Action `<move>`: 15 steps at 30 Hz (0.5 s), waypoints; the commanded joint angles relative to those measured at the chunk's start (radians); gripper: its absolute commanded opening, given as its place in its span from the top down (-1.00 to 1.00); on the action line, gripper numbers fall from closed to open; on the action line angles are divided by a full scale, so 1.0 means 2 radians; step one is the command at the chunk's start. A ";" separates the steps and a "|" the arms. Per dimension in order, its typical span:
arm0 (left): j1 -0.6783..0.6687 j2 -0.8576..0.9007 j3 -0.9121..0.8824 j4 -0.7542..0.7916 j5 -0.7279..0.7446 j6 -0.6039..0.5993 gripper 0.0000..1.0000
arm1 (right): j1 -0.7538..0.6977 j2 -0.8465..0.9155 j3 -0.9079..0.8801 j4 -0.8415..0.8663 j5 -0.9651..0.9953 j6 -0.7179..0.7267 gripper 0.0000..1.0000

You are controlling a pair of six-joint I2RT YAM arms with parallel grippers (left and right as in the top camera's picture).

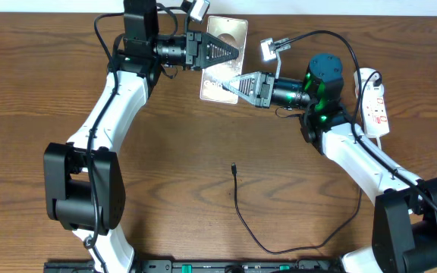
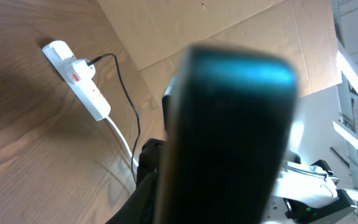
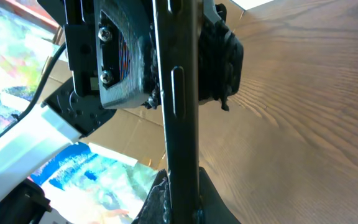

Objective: Plug charger to phone and switch on socket

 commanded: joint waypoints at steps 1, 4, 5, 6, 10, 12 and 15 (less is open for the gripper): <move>-0.018 -0.010 0.010 -0.001 0.043 -0.014 0.63 | -0.008 0.010 0.003 0.003 0.078 0.006 0.98; -0.018 -0.010 0.010 -0.001 0.043 -0.014 0.85 | -0.008 0.010 0.003 0.004 0.081 0.006 0.96; -0.018 -0.010 0.010 -0.001 0.042 -0.014 0.85 | -0.009 0.010 0.003 0.003 0.081 0.006 0.90; -0.018 -0.010 0.010 -0.001 0.042 -0.013 0.85 | -0.010 0.010 0.003 0.003 0.081 0.006 0.76; -0.018 -0.009 0.009 -0.001 0.042 0.026 0.85 | -0.018 0.010 0.003 0.003 0.080 -0.012 0.08; -0.018 -0.009 0.003 -0.001 0.042 0.064 0.85 | -0.025 0.010 0.003 0.003 0.070 -0.026 0.02; -0.018 -0.009 -0.014 -0.009 0.014 0.077 0.85 | -0.041 0.010 0.003 0.003 0.038 -0.044 -0.11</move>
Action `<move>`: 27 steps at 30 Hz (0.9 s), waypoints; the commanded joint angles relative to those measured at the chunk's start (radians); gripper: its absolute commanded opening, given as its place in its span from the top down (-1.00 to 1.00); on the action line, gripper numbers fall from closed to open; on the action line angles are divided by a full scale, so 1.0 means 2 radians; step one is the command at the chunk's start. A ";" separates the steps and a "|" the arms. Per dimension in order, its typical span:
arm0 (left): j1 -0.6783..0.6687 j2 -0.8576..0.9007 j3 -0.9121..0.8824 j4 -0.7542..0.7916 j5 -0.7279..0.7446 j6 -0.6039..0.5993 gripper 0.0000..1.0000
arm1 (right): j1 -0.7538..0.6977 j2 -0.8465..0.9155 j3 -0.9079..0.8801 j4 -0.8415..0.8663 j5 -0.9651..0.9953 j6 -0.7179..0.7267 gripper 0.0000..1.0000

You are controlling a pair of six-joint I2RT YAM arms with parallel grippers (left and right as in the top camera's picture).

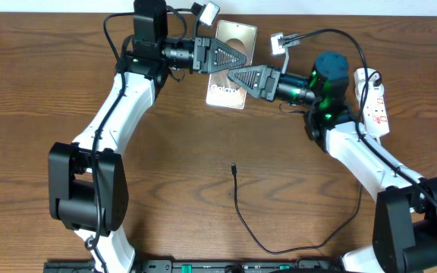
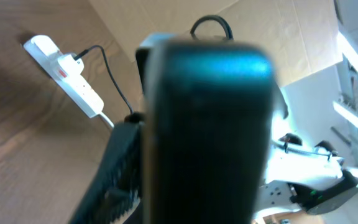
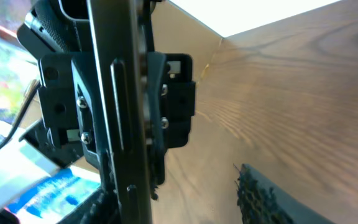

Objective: Plug charger to phone and switch on socket

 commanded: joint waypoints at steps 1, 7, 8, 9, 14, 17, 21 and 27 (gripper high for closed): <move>-0.001 -0.009 -0.018 -0.010 -0.005 0.039 0.85 | -0.026 0.007 0.002 -0.004 -0.012 -0.038 -0.17; 0.000 -0.009 -0.065 -0.062 -0.115 0.080 0.85 | -0.058 0.007 0.002 -0.042 -0.093 -0.101 -0.51; 0.000 -0.009 -0.071 -0.082 -0.142 0.088 0.85 | -0.062 0.007 0.002 -0.053 -0.102 -0.111 -0.52; 0.000 -0.009 -0.076 -0.107 -0.177 0.097 0.85 | -0.066 0.007 0.002 -0.066 -0.111 -0.126 -0.58; -0.004 -0.009 -0.083 -0.260 -0.356 0.130 0.85 | -0.088 0.007 0.002 -0.182 -0.102 -0.223 -0.99; -0.010 -0.009 -0.083 -0.311 -0.418 0.156 0.85 | -0.099 0.007 0.002 -0.262 -0.045 -0.263 -0.99; -0.025 -0.009 -0.084 -0.357 -0.544 0.160 0.85 | -0.100 0.007 0.002 -0.397 0.128 -0.275 -0.99; -0.058 -0.007 -0.084 -0.373 -0.661 0.160 0.85 | -0.086 0.007 0.002 -0.492 0.310 -0.260 -0.98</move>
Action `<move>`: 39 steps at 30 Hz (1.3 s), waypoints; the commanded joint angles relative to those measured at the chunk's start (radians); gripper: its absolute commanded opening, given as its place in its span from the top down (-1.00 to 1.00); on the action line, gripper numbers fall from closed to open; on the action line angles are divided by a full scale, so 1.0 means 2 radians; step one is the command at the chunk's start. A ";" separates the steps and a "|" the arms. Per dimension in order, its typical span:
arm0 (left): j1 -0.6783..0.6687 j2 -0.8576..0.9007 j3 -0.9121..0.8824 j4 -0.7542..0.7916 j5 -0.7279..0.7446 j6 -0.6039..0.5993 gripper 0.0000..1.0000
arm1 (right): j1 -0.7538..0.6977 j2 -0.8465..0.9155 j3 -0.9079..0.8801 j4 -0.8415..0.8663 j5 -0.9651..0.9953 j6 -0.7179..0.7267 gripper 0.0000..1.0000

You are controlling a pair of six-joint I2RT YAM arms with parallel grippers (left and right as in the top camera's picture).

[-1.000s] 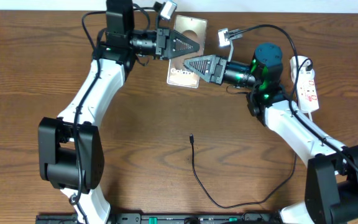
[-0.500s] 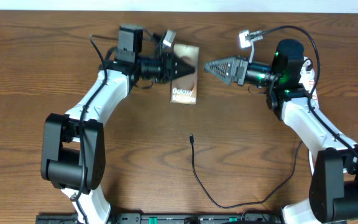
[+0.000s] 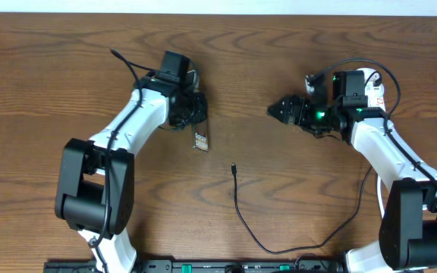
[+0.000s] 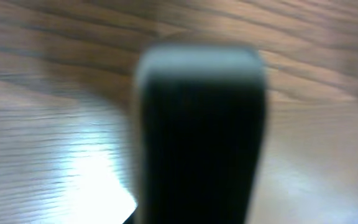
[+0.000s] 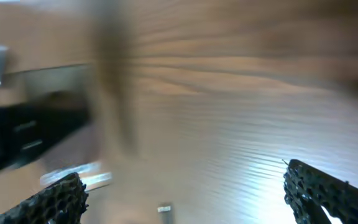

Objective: Plug charger to phone and switch on socket

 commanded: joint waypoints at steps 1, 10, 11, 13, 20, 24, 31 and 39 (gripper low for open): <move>-0.027 -0.007 0.006 -0.003 -0.119 0.012 0.85 | 0.011 0.001 0.001 -0.028 0.140 -0.005 -0.98; -0.076 0.013 0.006 -0.004 -0.191 0.002 0.85 | 0.045 0.001 0.001 -0.159 0.242 -0.066 -0.99; -0.078 0.017 0.006 -0.004 -0.190 0.002 0.85 | 0.051 0.001 0.000 -0.160 0.250 -0.066 -0.99; -0.079 0.023 0.006 -0.006 -0.190 0.002 0.85 | 0.057 0.001 0.000 -0.154 0.250 -0.066 -0.99; -0.079 0.031 0.006 -0.012 -0.188 0.002 0.84 | 0.075 0.001 0.000 -0.139 0.250 -0.067 -0.98; -0.080 0.031 0.006 -0.012 -0.187 0.003 0.56 | 0.080 0.001 0.000 -0.128 0.249 -0.072 -0.99; -0.080 0.031 0.006 -0.012 -0.186 0.003 0.53 | 0.080 0.001 0.000 -0.123 0.243 -0.072 -0.99; -0.080 0.031 0.006 -0.021 -0.159 0.003 0.53 | 0.080 0.001 0.000 -0.107 0.190 -0.072 -0.99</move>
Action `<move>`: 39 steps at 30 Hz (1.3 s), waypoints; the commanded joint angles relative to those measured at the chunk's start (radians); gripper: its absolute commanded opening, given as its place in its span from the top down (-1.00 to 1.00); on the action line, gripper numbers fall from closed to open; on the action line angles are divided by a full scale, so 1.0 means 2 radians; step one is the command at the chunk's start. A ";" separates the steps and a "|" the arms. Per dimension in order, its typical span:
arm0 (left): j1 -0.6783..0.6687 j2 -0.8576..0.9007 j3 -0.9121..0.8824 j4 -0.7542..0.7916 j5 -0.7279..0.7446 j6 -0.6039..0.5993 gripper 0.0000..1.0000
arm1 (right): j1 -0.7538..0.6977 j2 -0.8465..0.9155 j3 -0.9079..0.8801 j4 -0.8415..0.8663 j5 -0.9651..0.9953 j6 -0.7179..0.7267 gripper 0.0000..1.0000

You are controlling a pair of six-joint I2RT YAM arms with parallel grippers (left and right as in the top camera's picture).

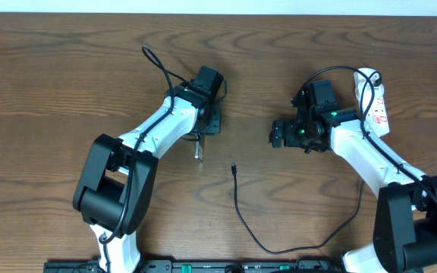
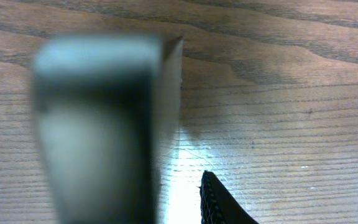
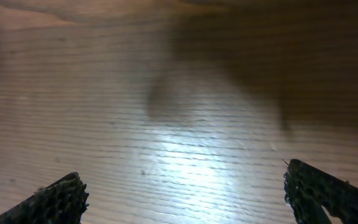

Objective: Plug charger to phone and switch on socket

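Observation:
The phone [image 1: 199, 149] shows only as a thin sliver, standing on edge on the table under my left gripper [image 1: 203, 130]. In the left wrist view the phone [image 2: 98, 124] is a blurred block on the left. One finger [image 2: 219, 202] stands apart from it with lit wood between; the other finger is hidden. The charger cable's free plug [image 1: 234, 168] lies just in front of the phone. My right gripper [image 1: 278, 137] is wide open over bare wood [image 3: 191, 193], right of the plug. The white power strip [image 1: 375, 98] lies at the far right.
The black cable [image 1: 279, 249] loops from the plug toward the front edge, then back up the right side to the power strip. Both arms reach in from the front corners. The table's back edge runs along the top.
The left gripper and the phone have shifted slightly right and forward. In the wrist view the phone now sits left of centre, clear of one finger. The right gripper has come forward, still open.
First both grippers held the phone raised between them at the back. Then the right gripper was open beside it. Later the left gripper alone had the phone low at table centre with the right arm drawn away. Now the phone stands on edge near the plug.

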 commanded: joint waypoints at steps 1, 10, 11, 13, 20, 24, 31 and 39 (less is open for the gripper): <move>0.000 0.006 0.006 -0.003 0.006 0.001 0.53 | 0.002 0.001 0.001 0.006 -0.039 -0.008 -0.99; -0.001 0.006 0.005 -0.007 0.006 0.001 0.53 | 0.002 0.001 0.001 0.008 -0.057 -0.008 -0.99; -0.001 0.006 0.005 -0.007 0.006 0.001 0.53 | 0.002 0.001 0.001 0.008 -0.057 -0.007 -0.98; -0.001 0.007 0.003 -0.007 0.006 0.001 0.54 | 0.002 0.001 0.001 0.008 -0.057 -0.008 -0.98; -0.001 0.023 0.002 -0.006 0.006 -0.003 0.54 | 0.002 0.001 0.001 0.006 -0.057 -0.007 -0.99; -0.001 0.029 0.002 -0.006 0.006 -0.003 0.55 | 0.002 0.001 0.001 0.006 -0.057 -0.007 -0.99; 0.000 0.029 0.002 -0.001 0.005 -0.003 0.85 | 0.004 0.001 0.001 0.006 -0.057 -0.007 -0.76; 0.047 -0.006 0.004 0.015 0.124 -0.012 0.86 | 0.059 0.001 0.015 -0.012 -0.059 -0.001 -0.20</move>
